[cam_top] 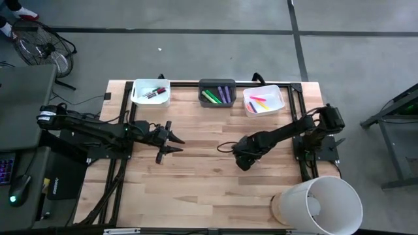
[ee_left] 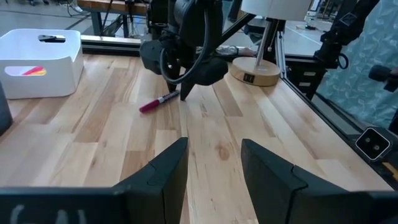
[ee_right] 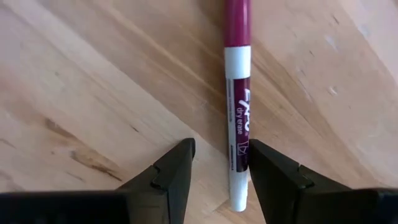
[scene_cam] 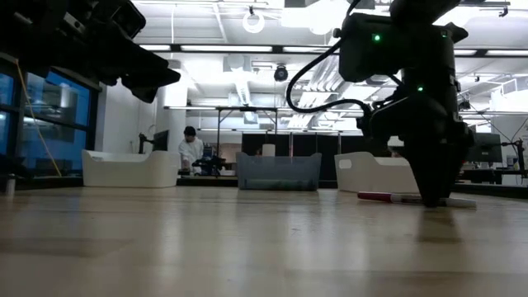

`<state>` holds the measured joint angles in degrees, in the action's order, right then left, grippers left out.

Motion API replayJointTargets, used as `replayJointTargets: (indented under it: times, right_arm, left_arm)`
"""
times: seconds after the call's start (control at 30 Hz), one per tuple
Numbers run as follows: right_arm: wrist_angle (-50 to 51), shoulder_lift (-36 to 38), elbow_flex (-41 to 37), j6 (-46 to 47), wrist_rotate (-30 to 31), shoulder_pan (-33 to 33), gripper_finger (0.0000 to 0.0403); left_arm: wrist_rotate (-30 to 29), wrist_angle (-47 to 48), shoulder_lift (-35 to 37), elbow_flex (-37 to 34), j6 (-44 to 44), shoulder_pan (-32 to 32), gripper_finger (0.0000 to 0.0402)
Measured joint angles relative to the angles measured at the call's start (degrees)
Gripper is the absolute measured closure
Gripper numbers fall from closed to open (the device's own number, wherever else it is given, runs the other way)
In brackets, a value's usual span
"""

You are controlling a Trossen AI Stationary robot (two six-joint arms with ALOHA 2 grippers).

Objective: Pick & Place Markers
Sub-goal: Put the pink highlighter pen into the left white bin

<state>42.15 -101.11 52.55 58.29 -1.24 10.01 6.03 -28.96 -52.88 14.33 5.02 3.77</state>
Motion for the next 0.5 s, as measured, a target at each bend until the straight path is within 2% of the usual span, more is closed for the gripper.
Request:
replayJointTargets:
  times: [0.23,0.5]
  right_arm:
    - [-0.4,0.1,-0.7,-5.6,-0.1,0.1,0.0275]
    - [-0.6,0.1,-0.7,-6.3,-0.1,0.2,0.0305]
  left_arm:
    - [0.0,0.0,0.0,0.0,0.9,0.0,0.0254]
    - [-0.1,0.1,0.0,0.0,1.3,0.0,0.0254]
